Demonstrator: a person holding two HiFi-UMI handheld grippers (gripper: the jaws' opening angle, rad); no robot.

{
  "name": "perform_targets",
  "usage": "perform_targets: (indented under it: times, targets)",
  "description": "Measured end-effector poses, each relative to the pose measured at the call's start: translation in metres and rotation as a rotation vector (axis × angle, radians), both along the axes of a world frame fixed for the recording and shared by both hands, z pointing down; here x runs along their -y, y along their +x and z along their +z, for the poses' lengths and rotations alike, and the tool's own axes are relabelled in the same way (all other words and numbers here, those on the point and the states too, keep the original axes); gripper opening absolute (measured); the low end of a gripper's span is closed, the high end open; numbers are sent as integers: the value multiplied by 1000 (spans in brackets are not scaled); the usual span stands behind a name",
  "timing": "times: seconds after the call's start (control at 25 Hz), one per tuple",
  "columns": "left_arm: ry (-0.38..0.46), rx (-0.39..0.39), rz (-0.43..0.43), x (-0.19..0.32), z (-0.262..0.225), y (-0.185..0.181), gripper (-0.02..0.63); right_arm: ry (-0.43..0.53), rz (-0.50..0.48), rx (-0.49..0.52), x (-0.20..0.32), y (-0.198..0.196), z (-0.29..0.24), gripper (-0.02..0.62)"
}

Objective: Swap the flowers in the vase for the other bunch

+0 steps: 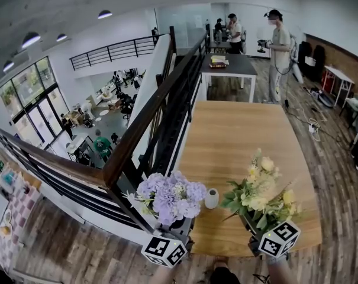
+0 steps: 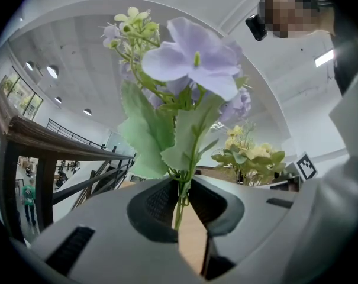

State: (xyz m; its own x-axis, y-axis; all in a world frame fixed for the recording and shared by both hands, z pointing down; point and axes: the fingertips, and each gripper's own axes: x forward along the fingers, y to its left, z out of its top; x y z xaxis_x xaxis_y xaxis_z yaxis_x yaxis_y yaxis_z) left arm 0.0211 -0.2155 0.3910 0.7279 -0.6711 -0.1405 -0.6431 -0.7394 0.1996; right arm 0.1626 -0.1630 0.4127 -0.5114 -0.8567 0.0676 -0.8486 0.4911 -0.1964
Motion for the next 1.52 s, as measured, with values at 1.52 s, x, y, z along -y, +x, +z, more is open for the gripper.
perform_targets:
  times: [1.52]
  targets:
    - [-19, -2, -54, -2, 20, -41, 55, 41, -34, -25, 45, -22, -20, 48]
